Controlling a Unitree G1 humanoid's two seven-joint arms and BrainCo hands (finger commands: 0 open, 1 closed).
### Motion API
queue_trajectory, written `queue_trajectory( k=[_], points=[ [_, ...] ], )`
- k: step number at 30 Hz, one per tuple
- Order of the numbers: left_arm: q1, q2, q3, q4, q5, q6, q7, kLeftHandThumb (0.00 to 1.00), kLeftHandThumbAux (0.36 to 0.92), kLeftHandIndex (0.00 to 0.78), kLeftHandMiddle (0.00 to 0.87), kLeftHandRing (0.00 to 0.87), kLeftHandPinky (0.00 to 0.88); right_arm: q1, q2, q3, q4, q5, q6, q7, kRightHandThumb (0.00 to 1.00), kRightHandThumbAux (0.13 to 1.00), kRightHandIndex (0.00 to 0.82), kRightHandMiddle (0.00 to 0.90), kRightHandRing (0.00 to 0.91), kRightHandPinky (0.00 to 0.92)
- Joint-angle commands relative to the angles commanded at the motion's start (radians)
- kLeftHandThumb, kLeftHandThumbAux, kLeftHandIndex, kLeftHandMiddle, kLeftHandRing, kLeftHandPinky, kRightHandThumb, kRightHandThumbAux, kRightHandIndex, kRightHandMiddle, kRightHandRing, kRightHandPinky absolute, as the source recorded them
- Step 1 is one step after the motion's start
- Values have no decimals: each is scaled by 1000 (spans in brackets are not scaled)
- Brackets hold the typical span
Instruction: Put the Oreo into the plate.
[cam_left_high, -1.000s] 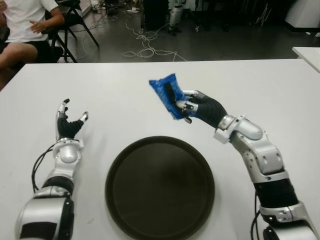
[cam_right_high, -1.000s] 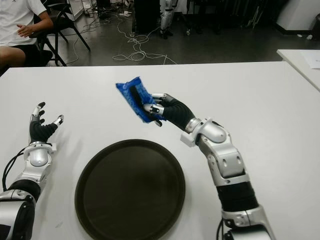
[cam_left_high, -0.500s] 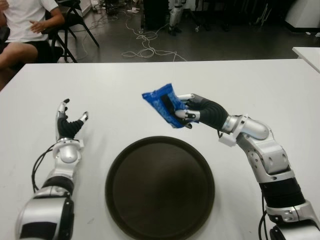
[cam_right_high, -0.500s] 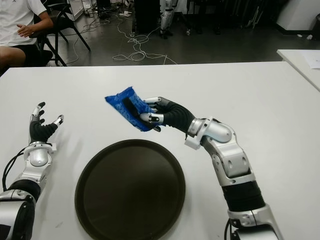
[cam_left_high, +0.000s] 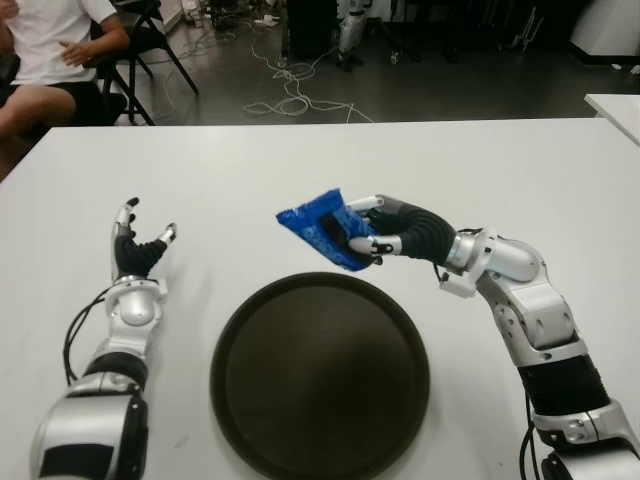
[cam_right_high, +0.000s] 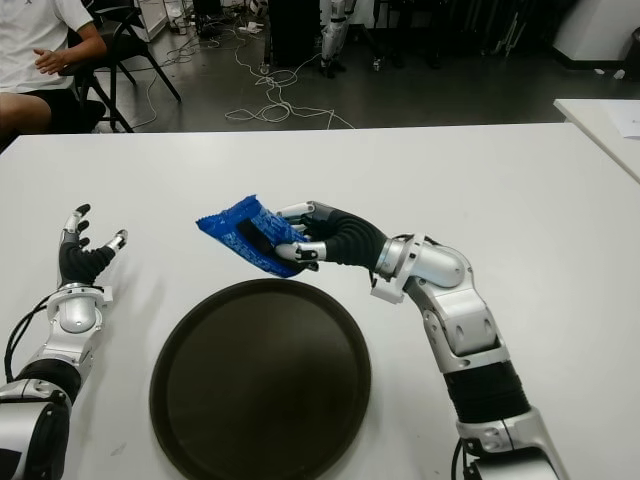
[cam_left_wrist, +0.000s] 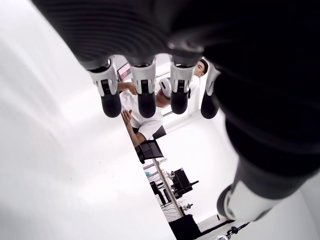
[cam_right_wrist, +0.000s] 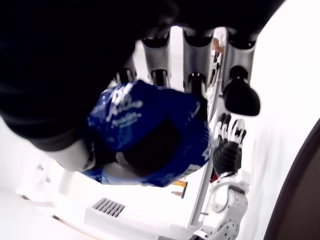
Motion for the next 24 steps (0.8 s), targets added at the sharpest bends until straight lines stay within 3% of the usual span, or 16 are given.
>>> queue_trajectory(
  k=[17,22,24],
  points=[
    [1,4,-7,3,11,1,13,0,718,59,87,62,42,-1,-37,32,-40,-12,18,8,691,725,439,845,854,841],
    [0,3,-6,2,9,0,10,0,721,60,87,60,39,-13,-30,46,2,-65,-21,-32,692,724,439,844,850,833],
    [1,3,-6,3,10,1,10,0,721,60,85,57,37,-25,-24,63,67,-145,-90,-84,691,724,439,845,849,835]
  ],
)
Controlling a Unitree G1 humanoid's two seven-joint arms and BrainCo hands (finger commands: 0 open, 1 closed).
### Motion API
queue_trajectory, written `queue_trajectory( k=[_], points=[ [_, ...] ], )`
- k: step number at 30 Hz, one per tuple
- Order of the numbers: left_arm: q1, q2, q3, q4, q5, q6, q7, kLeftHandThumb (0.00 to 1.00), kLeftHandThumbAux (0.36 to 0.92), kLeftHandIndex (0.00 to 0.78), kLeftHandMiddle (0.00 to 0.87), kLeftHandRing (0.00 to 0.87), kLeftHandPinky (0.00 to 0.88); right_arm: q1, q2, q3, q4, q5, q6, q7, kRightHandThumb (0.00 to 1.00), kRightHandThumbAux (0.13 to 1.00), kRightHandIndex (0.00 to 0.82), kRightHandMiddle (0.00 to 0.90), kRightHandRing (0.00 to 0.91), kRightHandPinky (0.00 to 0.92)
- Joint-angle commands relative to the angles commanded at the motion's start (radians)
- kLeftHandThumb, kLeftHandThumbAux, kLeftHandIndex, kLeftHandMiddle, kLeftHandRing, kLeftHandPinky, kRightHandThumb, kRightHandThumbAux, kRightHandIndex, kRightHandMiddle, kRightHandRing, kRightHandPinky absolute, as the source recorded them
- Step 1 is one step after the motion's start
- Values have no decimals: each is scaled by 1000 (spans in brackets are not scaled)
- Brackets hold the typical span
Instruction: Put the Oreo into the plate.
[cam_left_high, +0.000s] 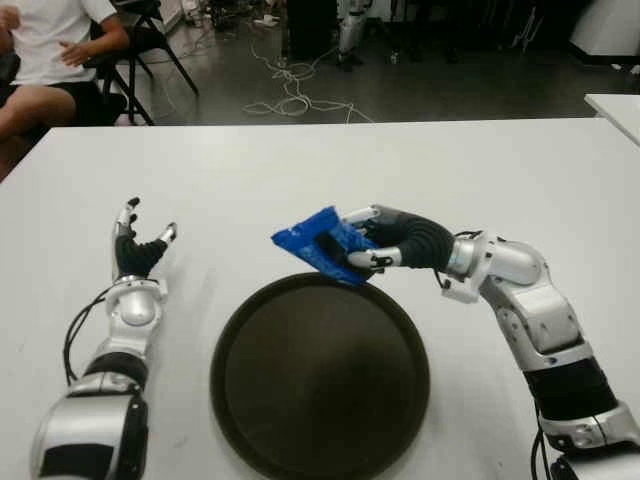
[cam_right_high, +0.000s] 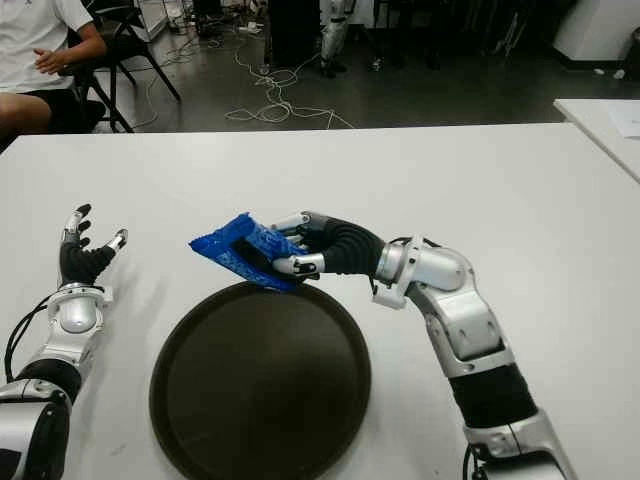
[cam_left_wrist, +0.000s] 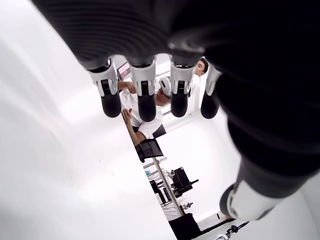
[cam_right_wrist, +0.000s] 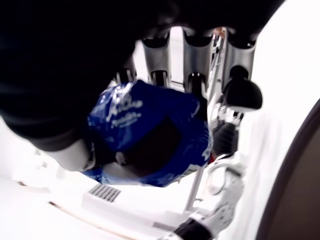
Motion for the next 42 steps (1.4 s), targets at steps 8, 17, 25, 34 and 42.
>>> queue_trajectory(
  k=[8,17,25,34,42],
  points=[
    [1,2,2,4,-3,3,-7,0,732,55,77,53,38,-4,-31,112,47,-391,-165,-257,692,724,439,838,848,850],
    [2,1,1,3,-1,4,1,0,735,47,71,49,32,-20,-52,150,52,-517,-175,-304,695,724,439,848,863,870],
    [2,0,0,0,2,11,8,0,741,48,73,49,26,-35,-56,164,54,-528,-162,-279,696,725,438,853,873,882],
    [2,-3,1,-4,-2,10,8,0,734,51,75,46,19,-45,-63,172,77,-519,-163,-259,693,727,438,842,855,849],
    [2,-4,0,-7,-2,18,10,0,742,51,74,50,27,-47,-60,173,78,-518,-150,-257,694,726,438,839,850,846]
  ],
)
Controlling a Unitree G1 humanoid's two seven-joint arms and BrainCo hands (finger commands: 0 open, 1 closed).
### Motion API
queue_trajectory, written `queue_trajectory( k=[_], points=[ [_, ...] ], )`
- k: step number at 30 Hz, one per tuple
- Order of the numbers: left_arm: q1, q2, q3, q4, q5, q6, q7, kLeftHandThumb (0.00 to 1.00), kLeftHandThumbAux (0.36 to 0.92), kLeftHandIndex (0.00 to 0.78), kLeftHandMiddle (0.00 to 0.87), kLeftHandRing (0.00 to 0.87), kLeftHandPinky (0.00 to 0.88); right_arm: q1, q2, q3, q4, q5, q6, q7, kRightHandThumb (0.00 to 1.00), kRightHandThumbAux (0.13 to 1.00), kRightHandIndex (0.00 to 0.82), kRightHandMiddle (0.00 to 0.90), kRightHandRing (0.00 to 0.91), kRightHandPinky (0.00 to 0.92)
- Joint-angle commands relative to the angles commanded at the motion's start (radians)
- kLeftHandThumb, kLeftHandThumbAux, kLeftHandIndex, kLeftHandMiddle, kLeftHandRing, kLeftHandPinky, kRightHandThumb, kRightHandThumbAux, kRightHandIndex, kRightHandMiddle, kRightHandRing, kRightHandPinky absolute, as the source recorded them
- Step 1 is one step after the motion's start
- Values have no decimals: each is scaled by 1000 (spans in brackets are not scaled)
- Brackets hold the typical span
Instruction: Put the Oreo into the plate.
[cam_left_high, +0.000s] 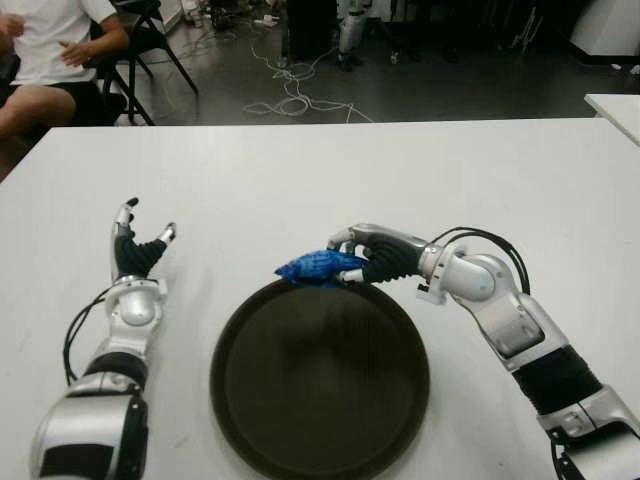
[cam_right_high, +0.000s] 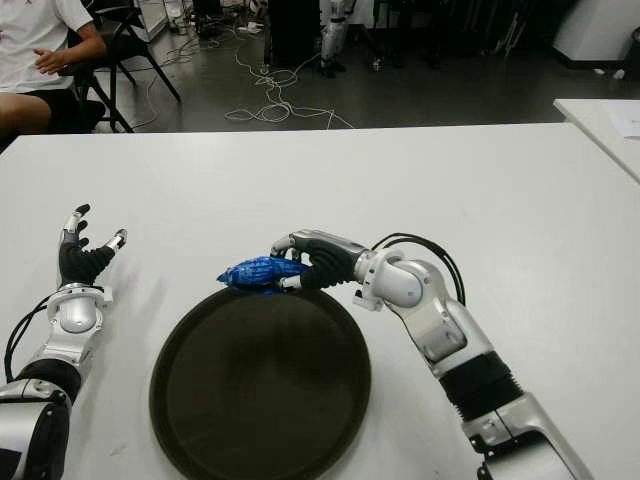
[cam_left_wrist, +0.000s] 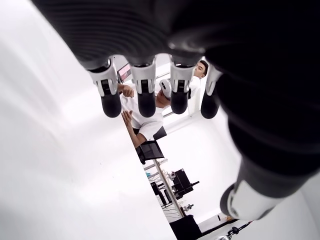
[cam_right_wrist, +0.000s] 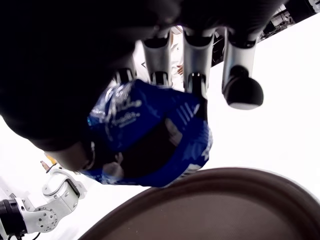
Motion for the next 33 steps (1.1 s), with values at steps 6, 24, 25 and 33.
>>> queue_trajectory(
  k=[6,24,25,33],
  points=[
    [-1,0,1,-1,-2,0,0,0,740,52,78,56,35,8,3,-4,-3,13,-3,-3,693,726,439,825,836,831],
    [3,-1,4,-3,-7,-18,-9,0,735,49,71,45,20,18,-10,-22,-30,130,-16,77,691,726,438,853,866,872],
    [3,-1,3,-3,-6,-18,-8,0,731,49,71,45,23,18,-11,-22,-30,132,-17,79,691,727,438,855,869,875],
    [2,3,-4,-1,3,-14,-2,0,731,48,70,46,27,-3,-16,-5,-4,116,-7,101,692,727,438,851,861,861]
  ],
)
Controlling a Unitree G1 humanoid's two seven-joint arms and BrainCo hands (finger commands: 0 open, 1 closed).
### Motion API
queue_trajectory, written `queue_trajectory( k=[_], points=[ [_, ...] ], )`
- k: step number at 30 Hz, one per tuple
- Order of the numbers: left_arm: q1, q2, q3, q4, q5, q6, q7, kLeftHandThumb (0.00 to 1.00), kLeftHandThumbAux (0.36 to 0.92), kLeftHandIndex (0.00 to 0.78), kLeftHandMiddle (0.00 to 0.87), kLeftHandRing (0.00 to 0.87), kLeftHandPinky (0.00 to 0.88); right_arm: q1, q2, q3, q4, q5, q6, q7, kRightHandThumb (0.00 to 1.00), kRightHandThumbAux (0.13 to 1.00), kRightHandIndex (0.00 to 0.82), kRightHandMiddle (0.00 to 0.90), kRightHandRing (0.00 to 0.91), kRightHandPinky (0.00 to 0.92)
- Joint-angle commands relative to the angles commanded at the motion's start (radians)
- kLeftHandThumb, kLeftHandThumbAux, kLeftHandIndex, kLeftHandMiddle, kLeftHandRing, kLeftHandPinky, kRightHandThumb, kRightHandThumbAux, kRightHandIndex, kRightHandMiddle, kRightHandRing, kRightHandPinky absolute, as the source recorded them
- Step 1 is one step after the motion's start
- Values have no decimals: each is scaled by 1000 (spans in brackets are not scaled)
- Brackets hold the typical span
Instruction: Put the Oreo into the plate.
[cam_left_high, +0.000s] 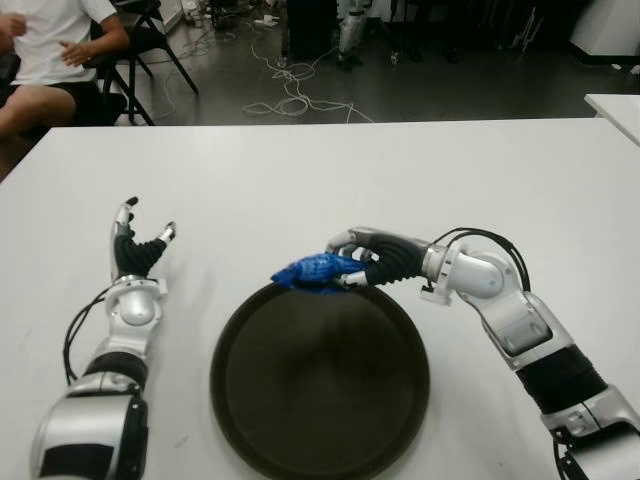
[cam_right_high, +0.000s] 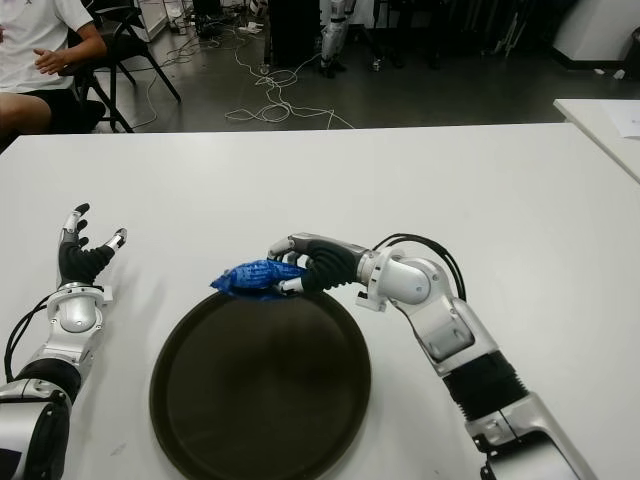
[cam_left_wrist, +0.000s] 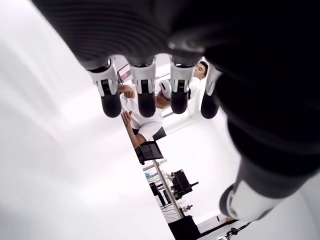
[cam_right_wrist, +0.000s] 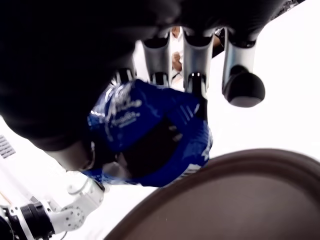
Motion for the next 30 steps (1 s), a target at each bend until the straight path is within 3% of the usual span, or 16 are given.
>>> queue_trajectory(
  k=[19,30],
  points=[
    [-2,-3,9,1,-11,5,-5,0,731,53,82,61,42,-44,11,31,86,-21,34,23,697,724,439,838,848,845],
    [0,-1,5,-2,-7,3,-13,0,750,50,66,43,25,-47,28,32,117,-29,51,15,696,724,438,825,830,824]
  ],
)
